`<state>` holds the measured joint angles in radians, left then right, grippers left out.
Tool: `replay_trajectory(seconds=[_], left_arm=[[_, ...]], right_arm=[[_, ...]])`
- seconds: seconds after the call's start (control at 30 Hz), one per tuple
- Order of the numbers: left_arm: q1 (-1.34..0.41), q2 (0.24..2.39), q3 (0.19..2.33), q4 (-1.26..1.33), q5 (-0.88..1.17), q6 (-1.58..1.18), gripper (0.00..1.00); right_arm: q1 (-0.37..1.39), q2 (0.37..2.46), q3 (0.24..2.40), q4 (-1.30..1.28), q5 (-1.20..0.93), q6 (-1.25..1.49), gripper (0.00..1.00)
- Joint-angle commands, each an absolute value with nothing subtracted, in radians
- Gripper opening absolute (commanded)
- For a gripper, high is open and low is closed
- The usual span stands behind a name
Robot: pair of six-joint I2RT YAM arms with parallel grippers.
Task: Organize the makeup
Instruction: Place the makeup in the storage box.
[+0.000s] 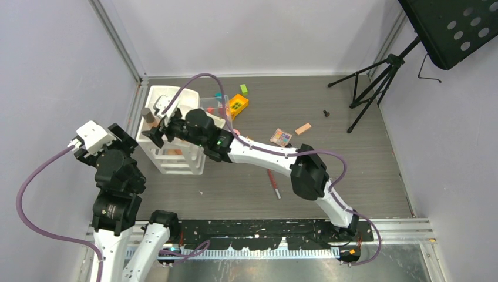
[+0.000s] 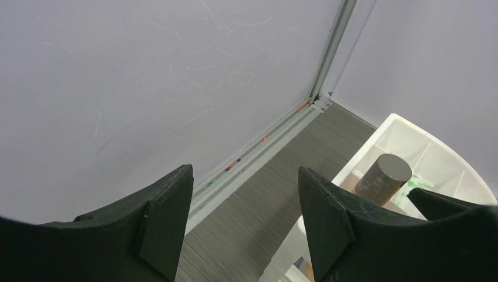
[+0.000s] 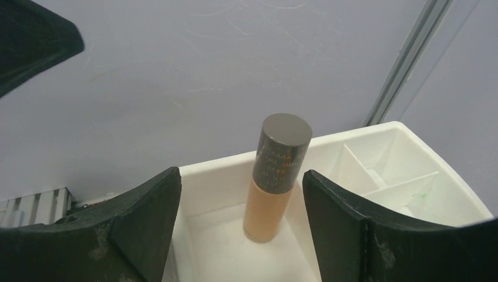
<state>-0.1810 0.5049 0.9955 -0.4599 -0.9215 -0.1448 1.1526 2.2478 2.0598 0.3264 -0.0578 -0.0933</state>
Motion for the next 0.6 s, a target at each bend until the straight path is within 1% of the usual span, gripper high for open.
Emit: replay_trajectory(seconds=[0.0, 0.07, 0.2, 0.3, 0.43, 0.57], left_arm=[[-0.175, 0.492, 0.991, -0.395, -0.953, -0.131, 0.68], [-0.175, 0.494, 0.991, -0.394, -0.949, -0.130, 0.68], [-0.175, 0.497, 0.989, -0.394, -0.929, -0.130, 0.68], [-0.175, 0.505, 0.989, -0.395, -0.915, -0.133, 0.68], [-0.175, 0.512, 0.990, -0.400, -0.900, -0.140, 0.68], [-0.176, 0.518, 0.995, -0.405, -0.893, -0.144, 0.68]], right_arm=[[1.168, 2.077, 1.989, 0.389, -0.018, -0.165, 0.81], [1.169, 2.033, 1.930, 0.415, -0.004, -0.179, 0.81], [1.167, 1.908, 1.737, 0.526, 0.133, -0.171, 0.82], [1.167, 1.800, 1.625, 0.525, 0.222, -0.157, 0.81], [1.165, 1.635, 1.489, 0.435, 0.369, -0.149, 0.79], [1.141, 1.505, 1.432, 0.201, 0.500, -0.125, 0.78]])
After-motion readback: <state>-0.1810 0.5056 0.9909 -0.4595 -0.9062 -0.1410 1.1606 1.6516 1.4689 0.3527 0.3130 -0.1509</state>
